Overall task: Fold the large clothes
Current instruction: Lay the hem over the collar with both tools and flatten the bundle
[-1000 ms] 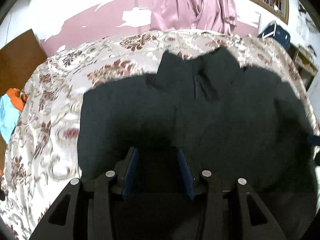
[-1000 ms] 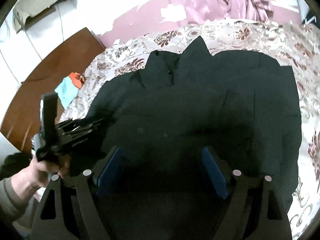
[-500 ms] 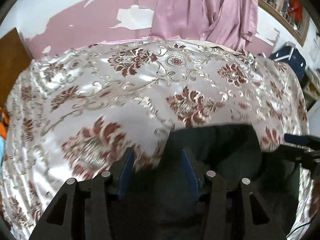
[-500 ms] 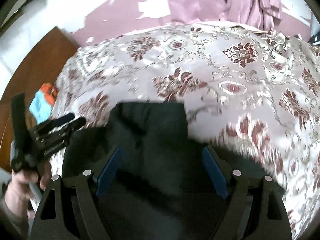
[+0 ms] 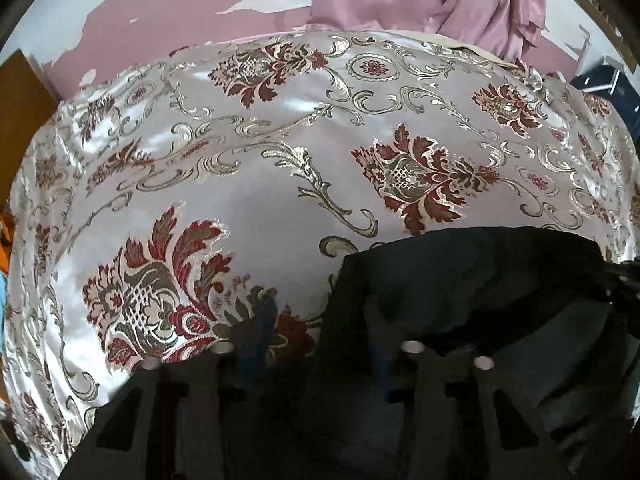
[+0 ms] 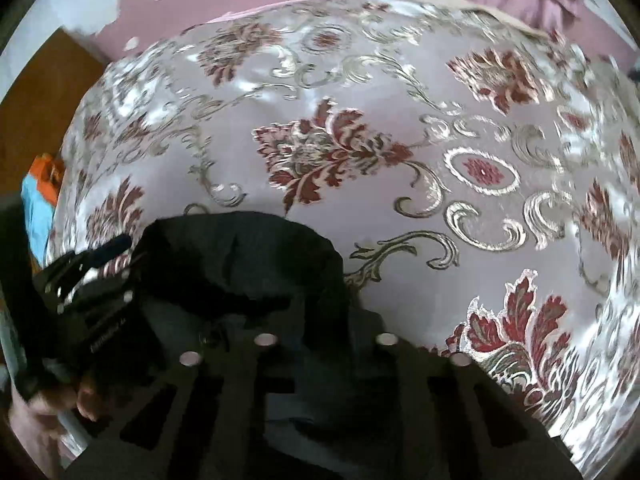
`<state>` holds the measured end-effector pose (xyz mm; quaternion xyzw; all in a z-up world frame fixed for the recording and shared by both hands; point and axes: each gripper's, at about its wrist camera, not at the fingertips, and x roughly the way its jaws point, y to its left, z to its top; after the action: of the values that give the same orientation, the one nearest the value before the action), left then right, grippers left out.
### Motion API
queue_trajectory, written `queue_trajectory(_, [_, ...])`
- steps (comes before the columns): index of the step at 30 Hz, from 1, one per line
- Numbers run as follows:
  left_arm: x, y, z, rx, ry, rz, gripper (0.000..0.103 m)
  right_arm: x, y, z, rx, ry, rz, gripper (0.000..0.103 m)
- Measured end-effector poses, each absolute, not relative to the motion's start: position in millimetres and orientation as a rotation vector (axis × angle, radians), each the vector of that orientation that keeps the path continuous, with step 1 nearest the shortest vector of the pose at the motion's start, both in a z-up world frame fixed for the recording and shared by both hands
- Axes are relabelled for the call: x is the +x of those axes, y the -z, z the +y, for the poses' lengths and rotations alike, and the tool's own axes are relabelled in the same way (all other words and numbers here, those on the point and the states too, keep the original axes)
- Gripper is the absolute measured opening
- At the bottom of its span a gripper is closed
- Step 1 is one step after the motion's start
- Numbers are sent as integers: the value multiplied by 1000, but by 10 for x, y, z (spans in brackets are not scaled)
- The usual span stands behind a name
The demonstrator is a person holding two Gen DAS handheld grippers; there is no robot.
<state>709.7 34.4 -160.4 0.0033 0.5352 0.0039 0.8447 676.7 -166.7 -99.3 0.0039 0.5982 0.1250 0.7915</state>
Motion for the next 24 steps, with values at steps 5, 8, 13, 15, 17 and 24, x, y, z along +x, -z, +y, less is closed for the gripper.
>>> queue_trajectory(5, [6900, 1444, 321, 44, 43, 1099, 7, 6595, 768, -1661, -52, -340, 1238, 6])
queue_trajectory(8, [6619, 1202, 406, 24, 78, 1042, 6, 6417, 592, -1748, -38, -379, 1203, 6])
queue_trajectory(13, [5835, 716, 549, 16, 131, 894, 6, 5846, 256, -2103, 96, -458, 1114, 6])
queue_trajectory(15, [5496, 562, 592, 11, 140, 833, 6, 5564, 141, -2236, 145, -487, 1071, 6])
queue_trajectory(17, [5117, 482, 631, -14, 152, 781, 5, 5242, 79, -2335, 187, -504, 1035, 6])
queue_trajectory(24, [4034, 650, 624, 14, 120, 639, 5, 4146, 113, -2400, 220, -538, 934, 6])
